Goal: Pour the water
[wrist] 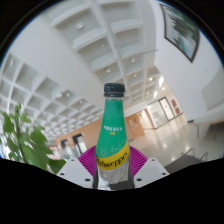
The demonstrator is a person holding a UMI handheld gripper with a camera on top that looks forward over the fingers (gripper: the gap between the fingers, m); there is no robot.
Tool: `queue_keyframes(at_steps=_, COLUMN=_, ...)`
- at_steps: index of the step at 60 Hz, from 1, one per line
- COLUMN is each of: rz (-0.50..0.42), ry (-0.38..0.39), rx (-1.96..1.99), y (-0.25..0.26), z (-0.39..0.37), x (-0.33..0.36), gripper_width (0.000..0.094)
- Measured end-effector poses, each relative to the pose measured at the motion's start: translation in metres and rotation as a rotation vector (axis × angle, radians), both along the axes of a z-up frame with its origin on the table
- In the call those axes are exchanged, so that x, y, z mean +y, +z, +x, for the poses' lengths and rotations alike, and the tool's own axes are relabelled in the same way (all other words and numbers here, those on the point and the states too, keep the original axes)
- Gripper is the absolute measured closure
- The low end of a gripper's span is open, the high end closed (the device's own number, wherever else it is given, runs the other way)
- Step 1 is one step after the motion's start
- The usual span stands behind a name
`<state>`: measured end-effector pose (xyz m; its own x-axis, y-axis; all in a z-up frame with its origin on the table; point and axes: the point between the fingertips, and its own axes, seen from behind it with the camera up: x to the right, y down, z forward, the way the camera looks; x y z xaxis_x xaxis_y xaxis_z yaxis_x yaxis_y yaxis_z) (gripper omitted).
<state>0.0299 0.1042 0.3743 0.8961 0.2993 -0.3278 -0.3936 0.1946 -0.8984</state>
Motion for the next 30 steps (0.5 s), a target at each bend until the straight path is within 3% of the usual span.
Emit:
queue_keyframes(at_steps=6, rz=-0.06, ry=-0.14, rx=-0.235, y=-0.052, z=0.038, x=0.027, gripper_width=0.0532)
queue_keyframes(at_steps=11, rz=-0.174, ry=-0.198, rx=-0.387, y=-0.126, z=0.066, x=0.046, gripper_width=0.0532)
queue_keyframes(at_steps=20, rz=-0.374, ry=-0.2, rx=-0.533, y=-0.236, z=0.102, x=0.058, gripper_width=0.0532)
queue_keyframes(at_steps=30, rz=-0.5, ry=-0.196, rx=-0.538, y=-0.302, z=0.128, x=0.051, gripper_width=0.0508)
